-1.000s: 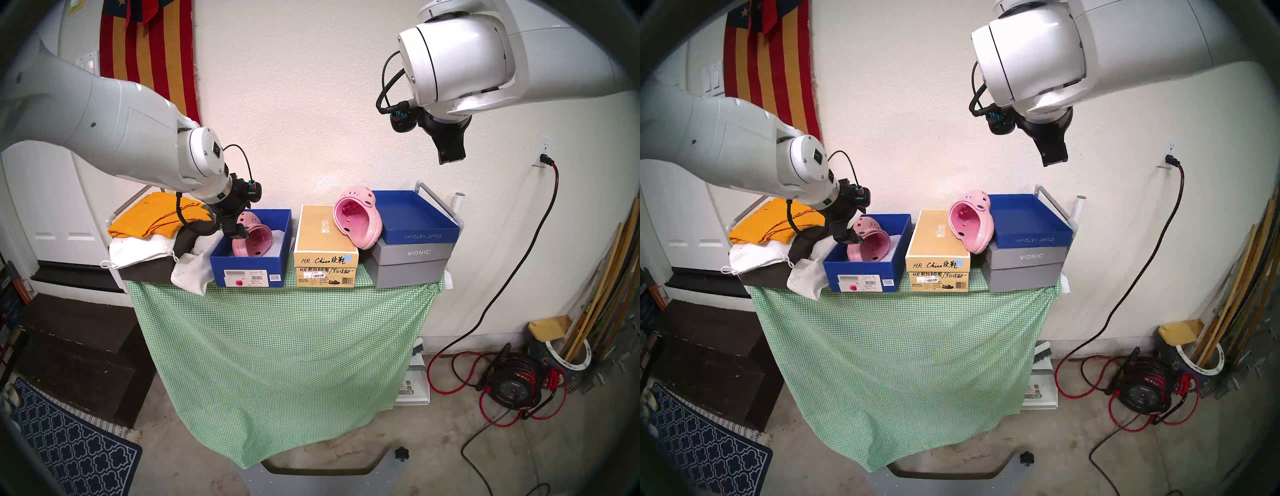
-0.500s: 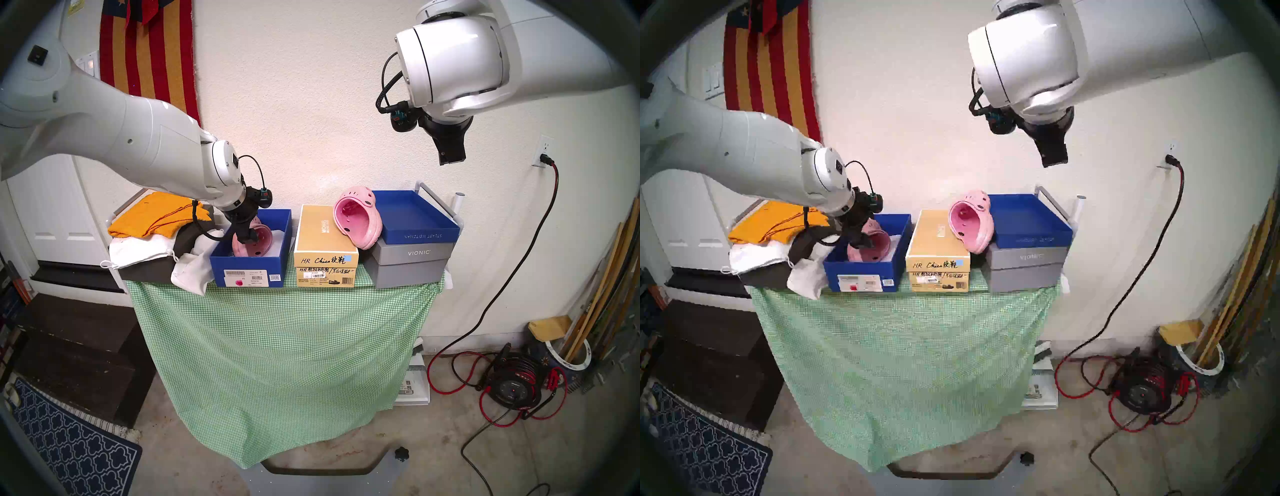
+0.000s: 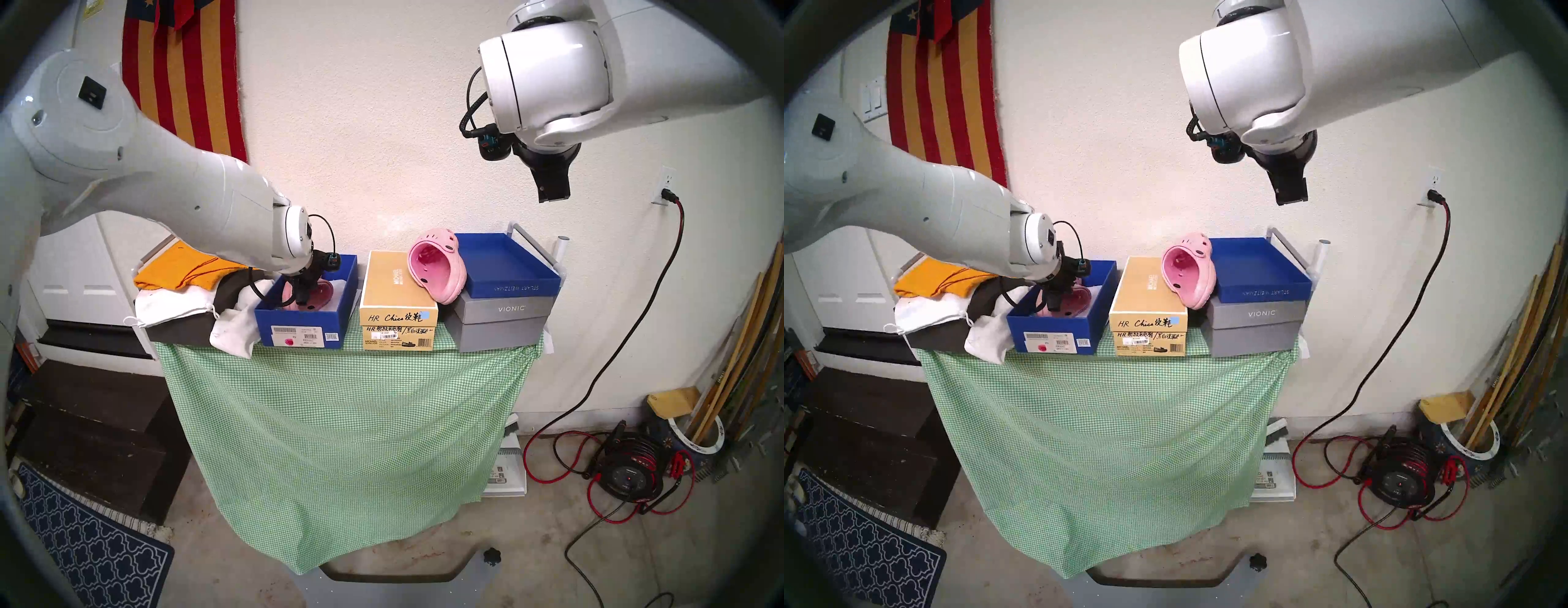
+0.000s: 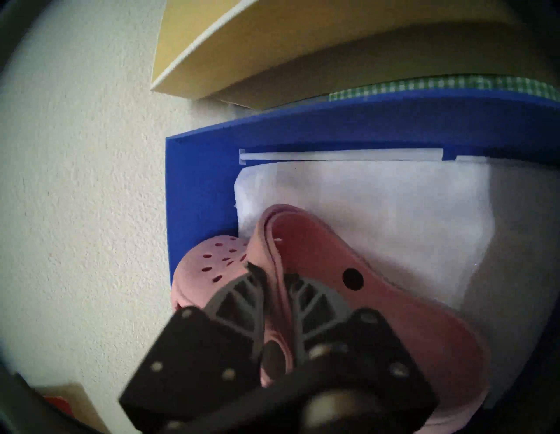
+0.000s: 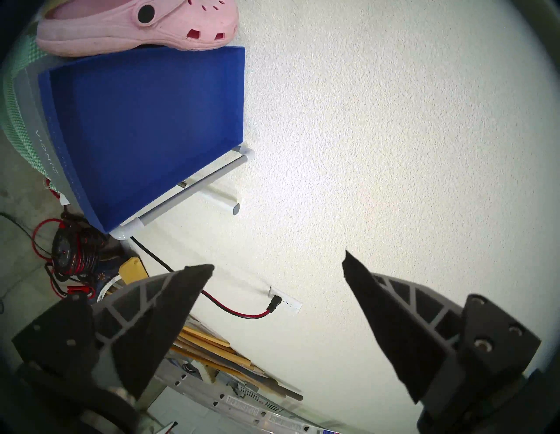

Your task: Take shoe out of the box

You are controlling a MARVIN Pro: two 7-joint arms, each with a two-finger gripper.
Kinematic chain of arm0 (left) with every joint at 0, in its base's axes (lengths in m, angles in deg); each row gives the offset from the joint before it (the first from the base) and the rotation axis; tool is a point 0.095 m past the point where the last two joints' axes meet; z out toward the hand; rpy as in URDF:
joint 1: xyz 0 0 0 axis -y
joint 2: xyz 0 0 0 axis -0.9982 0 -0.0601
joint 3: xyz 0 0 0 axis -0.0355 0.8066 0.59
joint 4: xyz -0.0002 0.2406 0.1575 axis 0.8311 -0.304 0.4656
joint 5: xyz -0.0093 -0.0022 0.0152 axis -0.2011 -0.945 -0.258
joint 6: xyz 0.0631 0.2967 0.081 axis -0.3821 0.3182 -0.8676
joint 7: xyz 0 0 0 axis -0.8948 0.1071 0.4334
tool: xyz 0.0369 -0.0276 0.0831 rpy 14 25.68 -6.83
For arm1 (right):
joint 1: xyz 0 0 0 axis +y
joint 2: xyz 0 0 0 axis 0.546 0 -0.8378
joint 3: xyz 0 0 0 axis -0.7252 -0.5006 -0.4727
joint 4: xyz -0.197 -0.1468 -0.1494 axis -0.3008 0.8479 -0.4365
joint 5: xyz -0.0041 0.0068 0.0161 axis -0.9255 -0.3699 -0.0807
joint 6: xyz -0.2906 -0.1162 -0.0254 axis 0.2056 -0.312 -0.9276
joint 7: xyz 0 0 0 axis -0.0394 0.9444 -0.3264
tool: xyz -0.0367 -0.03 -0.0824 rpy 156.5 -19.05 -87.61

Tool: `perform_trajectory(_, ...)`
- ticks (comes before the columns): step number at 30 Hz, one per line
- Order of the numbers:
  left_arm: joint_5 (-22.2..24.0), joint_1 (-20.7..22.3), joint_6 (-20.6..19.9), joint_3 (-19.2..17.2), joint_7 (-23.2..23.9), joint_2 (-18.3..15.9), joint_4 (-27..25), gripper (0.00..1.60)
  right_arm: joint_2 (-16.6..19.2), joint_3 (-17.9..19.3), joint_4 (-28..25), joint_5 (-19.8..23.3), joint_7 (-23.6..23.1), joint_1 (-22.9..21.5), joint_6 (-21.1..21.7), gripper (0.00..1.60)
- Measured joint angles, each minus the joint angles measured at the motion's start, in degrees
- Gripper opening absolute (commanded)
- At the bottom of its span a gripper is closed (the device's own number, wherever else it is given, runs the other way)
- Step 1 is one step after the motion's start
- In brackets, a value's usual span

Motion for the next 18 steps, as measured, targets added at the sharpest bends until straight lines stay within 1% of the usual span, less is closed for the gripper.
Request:
perform_trajectory(4,-0.61,1.73,-0.04,-0.39,-2.5,-0.32,-3.56,0.0,-1.24,-0.69,-0.11,3.33,2.32,-0.4,0.0,1.6)
perform_trajectory(9,-1.14,4.35,0.53,-2.34,-4.18,-1.66,-7.55,0.0,-2.21,-1.07,-0.15,5.35,3.73,-0.69,0.0,1.6)
perform_trajectory(13,-1.74,6.96,0.91,-4.24,-5.6,-3.32,-9.4,0.0,-2.89,-1.33,-0.15,6.7,4.69,-0.89,0.0,1.6)
perform_trajectory(18,-2.56,9.64,0.91,-5.33,-7.08,-5.69,-10.64,0.0,-3.54,-1.6,-0.14,7.99,5.59,-1.07,0.0,1.6)
